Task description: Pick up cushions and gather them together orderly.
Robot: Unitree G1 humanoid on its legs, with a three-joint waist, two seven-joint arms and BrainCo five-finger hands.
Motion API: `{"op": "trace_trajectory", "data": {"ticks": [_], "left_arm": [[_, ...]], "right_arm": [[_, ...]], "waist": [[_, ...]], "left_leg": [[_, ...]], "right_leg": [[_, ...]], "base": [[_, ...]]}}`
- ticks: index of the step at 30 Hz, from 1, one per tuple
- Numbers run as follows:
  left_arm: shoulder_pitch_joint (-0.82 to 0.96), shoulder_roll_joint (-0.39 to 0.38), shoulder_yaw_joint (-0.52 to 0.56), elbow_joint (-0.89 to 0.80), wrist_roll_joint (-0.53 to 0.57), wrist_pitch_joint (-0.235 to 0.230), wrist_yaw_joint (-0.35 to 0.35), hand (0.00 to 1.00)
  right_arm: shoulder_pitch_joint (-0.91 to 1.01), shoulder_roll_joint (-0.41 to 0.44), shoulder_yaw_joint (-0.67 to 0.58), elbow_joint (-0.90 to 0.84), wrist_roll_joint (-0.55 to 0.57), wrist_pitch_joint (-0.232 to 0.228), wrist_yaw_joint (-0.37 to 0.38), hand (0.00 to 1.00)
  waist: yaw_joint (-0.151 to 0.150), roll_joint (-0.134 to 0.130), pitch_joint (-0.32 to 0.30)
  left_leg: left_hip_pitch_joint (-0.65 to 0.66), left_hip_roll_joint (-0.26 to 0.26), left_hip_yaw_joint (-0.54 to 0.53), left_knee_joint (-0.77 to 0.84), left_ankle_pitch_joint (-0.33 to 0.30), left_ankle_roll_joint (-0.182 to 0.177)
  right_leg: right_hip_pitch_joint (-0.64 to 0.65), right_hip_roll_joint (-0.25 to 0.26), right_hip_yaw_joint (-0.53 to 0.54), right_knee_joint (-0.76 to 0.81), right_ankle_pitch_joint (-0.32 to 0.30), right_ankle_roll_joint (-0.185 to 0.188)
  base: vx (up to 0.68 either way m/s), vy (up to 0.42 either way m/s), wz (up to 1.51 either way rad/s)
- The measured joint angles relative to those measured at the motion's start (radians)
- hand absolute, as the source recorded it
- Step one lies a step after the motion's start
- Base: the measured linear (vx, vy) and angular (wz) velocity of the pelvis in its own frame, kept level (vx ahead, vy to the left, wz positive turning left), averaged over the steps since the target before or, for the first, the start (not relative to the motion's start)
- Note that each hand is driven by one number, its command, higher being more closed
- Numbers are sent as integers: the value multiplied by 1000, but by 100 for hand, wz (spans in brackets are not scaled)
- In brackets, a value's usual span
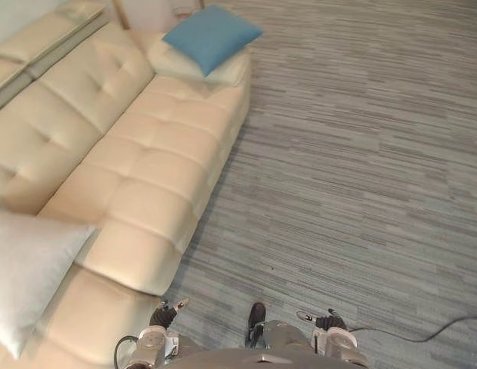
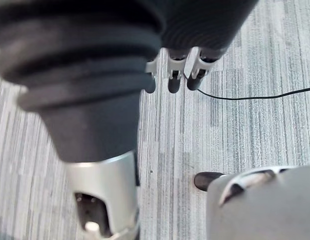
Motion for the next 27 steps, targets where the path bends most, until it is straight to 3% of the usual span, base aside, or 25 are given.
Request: {"op": "trace_trajectory", "data": {"ticks": [4, 8, 9, 11, 12, 13, 16, 18, 20, 22, 23, 25, 27], "left_arm": [[6, -13, 9, -46, -8, -2, 2, 0], [7, -29, 61, -72, -7, -2, 3, 0], [7, -37, 83, -73, -8, -3, 4, 0], [7, -46, 90, -72, -7, -2, 5, 0], [6, -45, 99, -72, -8, -2, 5, 0], [6, -34, 102, -73, -9, -2, 4, 0], [12, -27, 109, -71, -9, -1, 5, 0], [17, -26, 106, -69, -9, 0, 5, 0], [25, -18, 87, -68, -9, 2, 7, 0], [26, -2, 52, -54, -9, 3, 6, 0], [23, 5, 36, -51, -10, 4, 6, 0], [22, 5, 36, -51, -16, 4, 7, 0], [21, 4, 29, -46, -22, 4, 7, 0]], "right_arm": [[3, -2, -5, 16, 9, 1, -9, 0], [29, 35, -4, -47, 17, 1, -14, 0], [34, 41, 3, -62, 18, 0, -14, 0], [34, 44, 1, -64, 17, 0, -15, 0], [18, 48, 0, -64, 17, 0, -16, 0], [22, 60, -2, -62, 17, 1, -15, 0], [36, 68, -1, -51, 15, 1, -13, 0], [43, 75, -1, -52, 15, 1, -8, 0], [32, 72, -2, -56, 14, 0, -2, 0], [20, 69, -12, -46, 12, 0, 2, 0], [17, 68, -15, -42, 4, 1, 6, 0], [11, 66, 0, -49, -5, 0, 8, 0], [4, 66, 2, -56, -4, -1, 7, 0]], "waist": [[24, -3, 15], [42, -1, 17], [51, -1, 17], [60, 9, 9], [66, 1, 10], [67, -26, 5], [73, -53, -13], [75, -57, -26], [66, -60, -32], [46, -64, -26], [45, -57, -21], [39, -56, -18], [27, -56, -17]], "left_leg": [[-95, -110, -109, -128, -25, -2], [-169, -119, -148, -320, 25, 6], [-167, -121, -156, -353, 86, 0], [-152, -134, -149, -370, 109, 3], [-153, -138, -129, -366, 104, 11], [-144, -159, -109, -357, 95, 26], [-91, -197, -40, -343, 54, 64], [-63, -216, -23, -351, 24, 65], [-18, -226, 11, -363, 10, 97], [52, -234, 12, -381, 0, 114], [109, -231, 3, -410, -1, 116], [178, -207, 1, -446, -1, 116], [214, -192, -1, -477, -1, 116]], "right_leg": [[52, 1, 99, -19, -4, 5], [67, 8, 173, -21, -17, 24], [70, 11, 217, -23, -27, 38], [81, 18, 261, -44, -27, 53], [64, 9, 265, -6, -35, 74], [49, -20, 279, 65, -69, 107], [42, -75, 298, 151, -151, 163], [15, -91, 323, 215, -173, 194], [-80, -124, 296, 437, -184, 220], [-125, -162, 206, 609, -186, 207], [-147, -177, 134, 665, -218, 158], [-192, -165, 31, 652, -253, 102], [-239, -153, -8, 572, -252, 97]], "base": [[112, 80, -73], [154, 171, -81], [207, 231, -76], [247, 240, -90], [286, 230, -82], [248, 173, -58], [280, 164, -43], [322, 152, -50], [271, 82, -43], [307, -7, -7], [453, -76, -6], [447, -152, -18], [364, -196, 1]]}}
